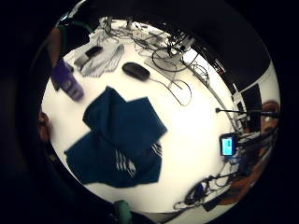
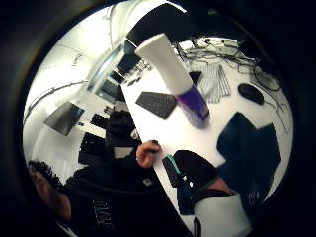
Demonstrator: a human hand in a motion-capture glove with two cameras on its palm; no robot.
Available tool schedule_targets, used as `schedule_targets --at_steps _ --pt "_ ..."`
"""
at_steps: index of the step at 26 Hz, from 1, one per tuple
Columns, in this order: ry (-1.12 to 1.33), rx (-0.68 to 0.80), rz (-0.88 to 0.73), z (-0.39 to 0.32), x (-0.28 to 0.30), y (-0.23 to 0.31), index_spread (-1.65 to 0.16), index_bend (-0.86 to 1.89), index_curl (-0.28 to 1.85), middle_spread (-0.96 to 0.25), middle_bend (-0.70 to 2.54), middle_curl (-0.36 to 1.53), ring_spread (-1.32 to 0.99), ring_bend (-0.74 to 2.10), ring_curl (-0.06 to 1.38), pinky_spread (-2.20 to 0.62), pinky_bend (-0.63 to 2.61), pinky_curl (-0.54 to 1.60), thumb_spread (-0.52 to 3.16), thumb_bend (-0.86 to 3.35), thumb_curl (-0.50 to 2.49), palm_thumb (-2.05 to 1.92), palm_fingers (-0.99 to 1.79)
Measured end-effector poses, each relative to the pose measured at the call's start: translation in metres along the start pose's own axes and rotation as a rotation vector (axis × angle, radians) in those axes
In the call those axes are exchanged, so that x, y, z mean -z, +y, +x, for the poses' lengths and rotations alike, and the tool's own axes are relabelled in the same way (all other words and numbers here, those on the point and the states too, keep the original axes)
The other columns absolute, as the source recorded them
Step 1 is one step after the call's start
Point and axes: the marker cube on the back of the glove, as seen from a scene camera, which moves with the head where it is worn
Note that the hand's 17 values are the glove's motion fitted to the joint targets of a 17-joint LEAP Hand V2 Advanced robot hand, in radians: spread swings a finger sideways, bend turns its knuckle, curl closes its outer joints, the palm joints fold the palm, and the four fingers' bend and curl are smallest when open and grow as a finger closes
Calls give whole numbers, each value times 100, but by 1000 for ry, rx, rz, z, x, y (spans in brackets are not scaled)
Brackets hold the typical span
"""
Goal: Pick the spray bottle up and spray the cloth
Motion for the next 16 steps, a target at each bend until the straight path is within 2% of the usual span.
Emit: schedule_targets --at_steps 10,16 --pt "167 1 -311 -23 -13 80 -38 9 19 -12 35 39 -16 55 38 12 48 37 94 -5 42 43 43" --pt "164 -5 -391 -40 -26 99 -38 9 18 -13 35 39 -16 54 37 11 46 36 98 -4 39 40 44"
